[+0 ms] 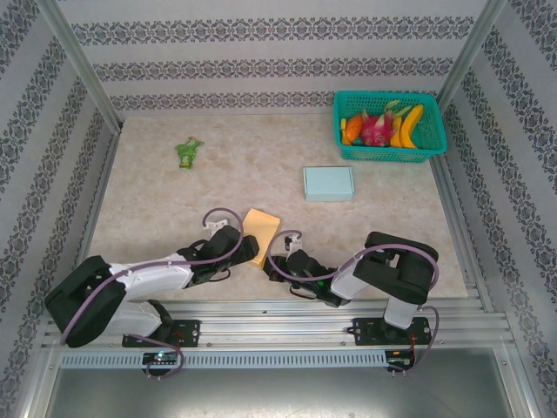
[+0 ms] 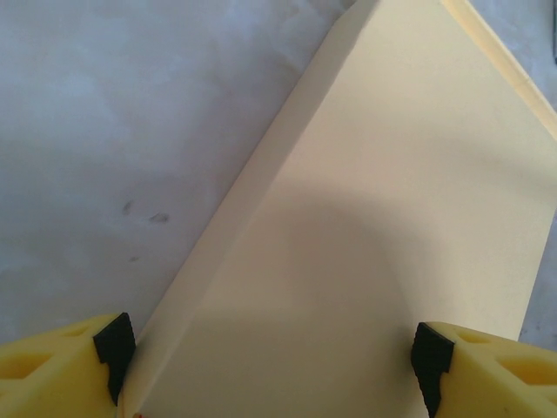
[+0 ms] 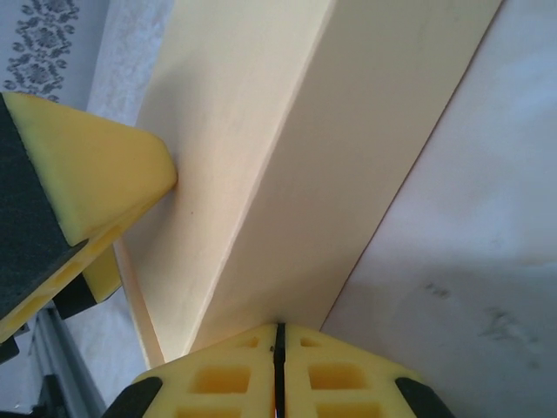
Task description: Fold the paper box
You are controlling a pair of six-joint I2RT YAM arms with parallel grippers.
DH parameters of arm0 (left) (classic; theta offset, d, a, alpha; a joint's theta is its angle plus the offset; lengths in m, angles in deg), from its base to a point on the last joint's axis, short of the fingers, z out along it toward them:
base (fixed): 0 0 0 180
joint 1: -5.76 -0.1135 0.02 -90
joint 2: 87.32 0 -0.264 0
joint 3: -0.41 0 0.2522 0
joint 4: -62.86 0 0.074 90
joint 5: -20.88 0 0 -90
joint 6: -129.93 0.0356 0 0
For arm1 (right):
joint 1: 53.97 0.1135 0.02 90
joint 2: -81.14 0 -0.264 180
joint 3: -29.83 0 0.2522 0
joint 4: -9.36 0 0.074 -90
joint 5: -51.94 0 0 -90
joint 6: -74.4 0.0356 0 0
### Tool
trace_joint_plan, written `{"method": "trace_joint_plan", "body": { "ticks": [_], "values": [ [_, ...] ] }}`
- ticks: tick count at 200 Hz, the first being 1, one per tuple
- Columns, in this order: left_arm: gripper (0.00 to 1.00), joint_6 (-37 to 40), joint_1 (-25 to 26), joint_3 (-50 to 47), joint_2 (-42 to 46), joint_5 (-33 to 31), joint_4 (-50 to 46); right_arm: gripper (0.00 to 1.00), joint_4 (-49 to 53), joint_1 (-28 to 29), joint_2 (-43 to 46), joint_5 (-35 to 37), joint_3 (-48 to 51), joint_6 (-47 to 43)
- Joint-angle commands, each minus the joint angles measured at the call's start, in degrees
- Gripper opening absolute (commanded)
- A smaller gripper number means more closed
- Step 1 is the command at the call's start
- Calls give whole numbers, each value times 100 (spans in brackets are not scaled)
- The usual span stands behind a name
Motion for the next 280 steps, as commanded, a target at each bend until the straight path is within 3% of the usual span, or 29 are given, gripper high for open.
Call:
{"method": "trace_joint_plan", "body": {
  "ticks": [1,71,99,122,150,176,194,224,280],
  "values": [
    [84,-213,298,254,-247,978,722,9,225,101,235,-160,-259,-308],
    [85,86,-566,382,457,358,-603,18,2135,137,1498,540,11,-983],
    [86,82,-577,235,1027,-30,-1050,24,3128,133,2082,836,40,-1311],
    [86,-4,-561,18,1418,36,-1147,27,4030,126,2788,1169,-5,-1723],
    [85,-168,-387,-152,1752,80,-1219,38,5592,-28,3617,1458,-542,-2571],
    [85,-380,19,-201,1898,-155,-1217,51,6096,-550,3954,1165,-898,-3167],
    [85,-504,321,-207,1738,-256,-1075,58,6075,-1107,3909,703,-1089,-3529],
    [85,-648,503,-165,1234,-218,-694,60,5909,-1998,3156,-565,-1639,-3956],
    [85,-645,521,-97,774,-278,-440,60,5591,-2226,1458,-1049,-2723,-4604]
  ]
}}
